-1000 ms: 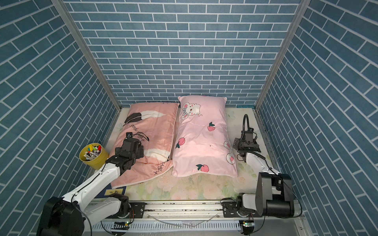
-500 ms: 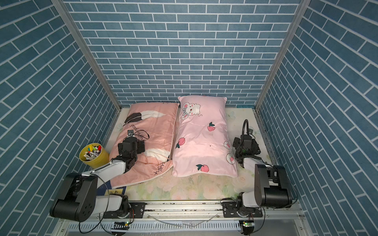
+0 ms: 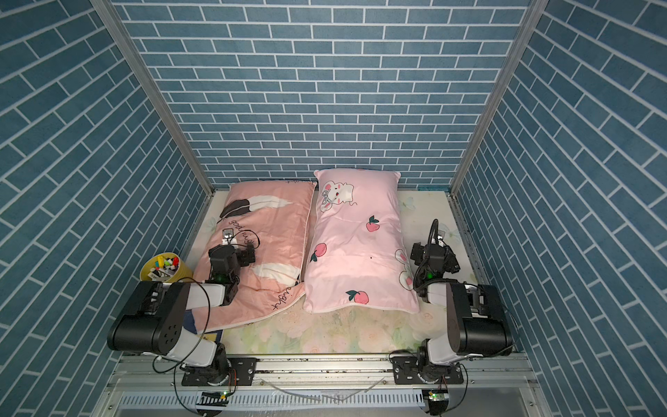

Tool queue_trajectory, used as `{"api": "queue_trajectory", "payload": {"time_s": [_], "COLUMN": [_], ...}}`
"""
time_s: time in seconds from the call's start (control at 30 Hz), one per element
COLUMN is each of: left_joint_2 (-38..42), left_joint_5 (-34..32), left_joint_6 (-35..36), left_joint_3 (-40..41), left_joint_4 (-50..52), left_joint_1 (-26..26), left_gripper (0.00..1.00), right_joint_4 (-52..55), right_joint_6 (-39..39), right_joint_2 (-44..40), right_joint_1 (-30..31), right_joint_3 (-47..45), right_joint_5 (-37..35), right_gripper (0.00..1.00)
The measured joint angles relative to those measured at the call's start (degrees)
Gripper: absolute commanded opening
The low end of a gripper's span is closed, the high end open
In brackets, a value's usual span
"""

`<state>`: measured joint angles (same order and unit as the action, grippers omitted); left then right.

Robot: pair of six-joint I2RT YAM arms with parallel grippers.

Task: Zip up pillowcases
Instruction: Reset both arms

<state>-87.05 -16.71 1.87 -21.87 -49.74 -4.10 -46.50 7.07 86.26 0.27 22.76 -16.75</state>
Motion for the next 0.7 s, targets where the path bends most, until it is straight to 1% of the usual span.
{"api": "queue_trajectory", "payload": {"time_s": [0.23, 0.7], "left_joint_2": [-0.2, -0.2], "left_joint_5": [0.3, 0.3], "left_joint_6": [0.1, 0.1], "left_joint_3": [0.2, 0.2], "left_joint_4": [-1.9, -2.1], "left_joint_1": [0.1, 0.1], "left_gripper": [1.00, 1.00], "right_joint_4": [-3.0, -3.6], "right_joint_6": [-0.1, -0.2], "right_joint_2": [1.7, 1.7], "right_joint_1": [-0.7, -0.7], "right_joint_3": [-0.7, -0.7], "right_joint_5": [1.7, 4.6], "right_gripper": [0.99, 0.99]}}
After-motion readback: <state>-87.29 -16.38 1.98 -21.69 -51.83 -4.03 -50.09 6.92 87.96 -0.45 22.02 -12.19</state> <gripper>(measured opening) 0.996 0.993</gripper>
